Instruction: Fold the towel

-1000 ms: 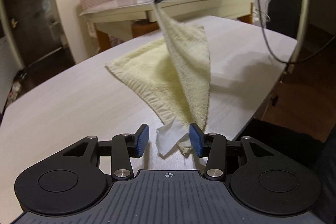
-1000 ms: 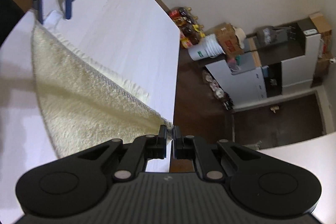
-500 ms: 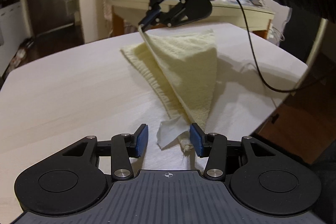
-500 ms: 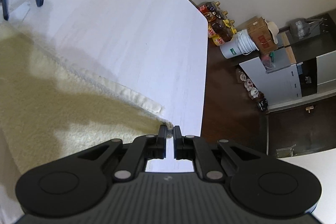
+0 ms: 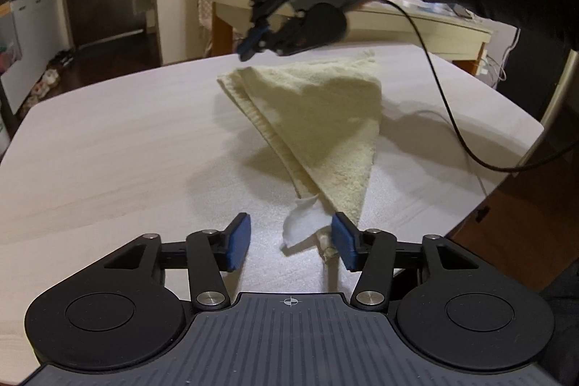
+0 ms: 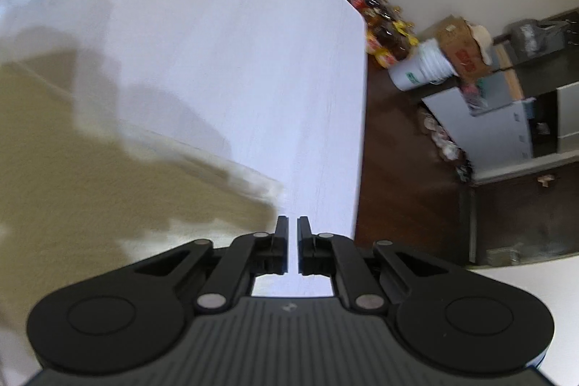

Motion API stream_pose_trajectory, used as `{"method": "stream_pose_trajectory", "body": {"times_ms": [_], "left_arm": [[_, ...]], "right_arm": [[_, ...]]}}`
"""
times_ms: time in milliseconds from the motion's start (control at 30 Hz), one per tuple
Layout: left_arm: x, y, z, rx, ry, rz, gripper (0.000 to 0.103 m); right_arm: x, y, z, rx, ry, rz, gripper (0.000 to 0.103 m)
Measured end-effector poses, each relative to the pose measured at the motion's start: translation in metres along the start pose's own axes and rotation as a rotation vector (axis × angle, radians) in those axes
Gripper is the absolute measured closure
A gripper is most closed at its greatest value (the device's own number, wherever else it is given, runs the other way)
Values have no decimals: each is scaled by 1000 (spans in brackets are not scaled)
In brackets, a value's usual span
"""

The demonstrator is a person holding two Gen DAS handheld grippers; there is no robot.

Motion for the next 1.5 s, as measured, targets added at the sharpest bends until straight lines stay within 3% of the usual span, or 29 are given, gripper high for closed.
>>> {"method": "stream_pose_trajectory", "body": {"times_ms": [167,333,467,667,767,867,1067,1267,1500], "left_arm": [[0,0,-1,-15,8,4,47],[-1,4,1,-3,-2,21,47],[-5,17,8,50,-14,53,42],[-19,24,9,63,28,46,43],[-26,15,7,58,43,3,42],[-38,-6,2,63,61,-98,39],[-55,-28,-7,53,99,-170,36],[-65,-40,-8,33,130,-160,25],[-72,-45,-1,32,156,-125,17]], "right_arm": [[0,8,2,75,13,-12,97],[-24,11,23,194,19,-28,88],[-67,5,61,393,40,-91,88],[-135,-14,82,610,147,-123,83],[-161,-40,74,657,186,-139,83],[-190,-85,54,655,219,-157,83],[-201,-137,7,620,238,-112,83],[-192,-161,-20,616,198,-47,83],[-181,-180,-43,592,136,31,73]]}}
Point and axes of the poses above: each gripper's, at about its wrist camera, not at the fingertips, and x roughly the way its jaws point, y to its right, z to its underside, the point moved 9 cm from there along x, roughly the way its jaws point, and after that the axes turned 12 degrees about -y, right-handed, at the moved point
